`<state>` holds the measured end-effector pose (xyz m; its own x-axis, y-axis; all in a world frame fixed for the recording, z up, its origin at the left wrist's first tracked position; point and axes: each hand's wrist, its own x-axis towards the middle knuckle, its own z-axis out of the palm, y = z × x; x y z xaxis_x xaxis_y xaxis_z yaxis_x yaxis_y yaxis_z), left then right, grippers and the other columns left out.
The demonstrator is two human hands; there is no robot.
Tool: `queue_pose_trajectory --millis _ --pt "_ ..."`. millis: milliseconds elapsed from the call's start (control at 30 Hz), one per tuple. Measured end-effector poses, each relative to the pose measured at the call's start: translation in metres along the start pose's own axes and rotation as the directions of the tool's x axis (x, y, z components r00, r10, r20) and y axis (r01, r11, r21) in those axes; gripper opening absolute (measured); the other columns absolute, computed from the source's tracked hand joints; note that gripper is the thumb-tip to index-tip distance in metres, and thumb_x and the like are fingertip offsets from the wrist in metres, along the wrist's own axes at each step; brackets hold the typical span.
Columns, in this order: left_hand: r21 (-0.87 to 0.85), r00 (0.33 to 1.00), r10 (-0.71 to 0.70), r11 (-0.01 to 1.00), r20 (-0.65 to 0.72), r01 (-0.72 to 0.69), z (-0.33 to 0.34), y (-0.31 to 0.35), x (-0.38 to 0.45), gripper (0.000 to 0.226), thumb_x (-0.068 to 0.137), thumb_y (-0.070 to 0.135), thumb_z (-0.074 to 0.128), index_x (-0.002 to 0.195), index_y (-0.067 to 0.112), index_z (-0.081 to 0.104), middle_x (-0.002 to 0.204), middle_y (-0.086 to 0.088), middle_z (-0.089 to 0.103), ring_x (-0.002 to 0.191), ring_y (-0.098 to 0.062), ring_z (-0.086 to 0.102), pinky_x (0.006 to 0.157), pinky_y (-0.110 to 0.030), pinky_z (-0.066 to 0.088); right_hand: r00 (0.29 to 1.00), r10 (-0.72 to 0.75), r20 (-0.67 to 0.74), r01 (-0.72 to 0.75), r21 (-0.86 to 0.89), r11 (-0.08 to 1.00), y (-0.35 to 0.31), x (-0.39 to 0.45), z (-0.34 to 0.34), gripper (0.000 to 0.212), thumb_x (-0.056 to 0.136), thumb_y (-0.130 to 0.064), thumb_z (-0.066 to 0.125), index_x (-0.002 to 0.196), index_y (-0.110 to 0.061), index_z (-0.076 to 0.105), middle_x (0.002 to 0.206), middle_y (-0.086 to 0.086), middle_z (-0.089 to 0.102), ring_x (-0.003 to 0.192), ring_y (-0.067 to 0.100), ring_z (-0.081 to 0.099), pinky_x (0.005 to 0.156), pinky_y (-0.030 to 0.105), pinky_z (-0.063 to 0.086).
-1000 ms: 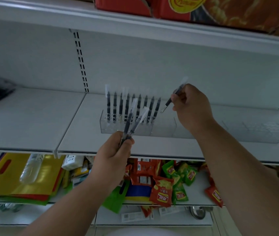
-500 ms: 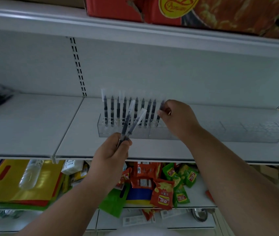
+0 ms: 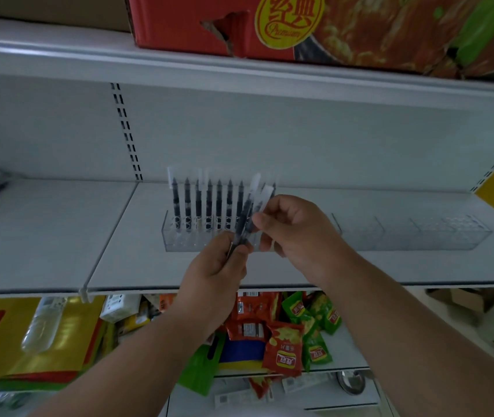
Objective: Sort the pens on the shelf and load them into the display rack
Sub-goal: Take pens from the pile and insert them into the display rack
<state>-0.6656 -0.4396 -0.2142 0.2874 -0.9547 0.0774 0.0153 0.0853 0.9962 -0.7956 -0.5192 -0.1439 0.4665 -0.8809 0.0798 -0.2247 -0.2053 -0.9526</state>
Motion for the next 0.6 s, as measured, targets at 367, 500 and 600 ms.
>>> queue_pose_trajectory --millis 367,500,600 --pt "0.08 0.996 -0.043 0.996 -0.082 0.049 -0.001 -0.005 -0.005 0.023 0.102 0.026 0.047 0.081 0.023 0.057 0.056 0.008 0.033 0.055 -0.018 0.026 0.052 -0.036 0.022 0.946 -0.012 -0.322 0.019 0.019 1.0 -0.001 0.01 -0.029 0.014 0.096 -0.018 0.058 0.083 -0.015 0.064 0.075 0.003 0.072 0.06 0.013 0.063 0.056 0.029 0.043" --pt "0.051 0.99 -0.072 0.996 -0.12 0.079 -0.006 -0.005 -0.008 0.023 0.102 0.024 0.047 0.083 0.022 0.058 0.056 0.006 0.033 0.053 -0.02 0.023 0.048 -0.033 0.019 0.858 -0.171 -0.485 0.045 -0.261 0.964 0.0 0.028 -0.048 0.014 0.096 -0.026 0.057 0.085 -0.019 0.061 0.07 -0.004 0.067 0.066 0.012 0.068 0.054 0.024 0.046" --pt "0.076 0.992 -0.067 0.994 -0.11 0.075 -0.007 -0.006 -0.01 0.025 0.102 0.026 0.046 0.082 0.029 0.06 0.052 0.01 0.036 0.051 -0.018 0.026 0.049 -0.032 0.022 0.86 -0.285 -0.423 0.087 -0.429 0.899 0.004 0.036 -0.045 0.013 0.096 -0.028 0.056 0.085 -0.021 0.056 0.075 -0.005 0.065 0.069 0.011 0.064 0.053 0.012 0.042"
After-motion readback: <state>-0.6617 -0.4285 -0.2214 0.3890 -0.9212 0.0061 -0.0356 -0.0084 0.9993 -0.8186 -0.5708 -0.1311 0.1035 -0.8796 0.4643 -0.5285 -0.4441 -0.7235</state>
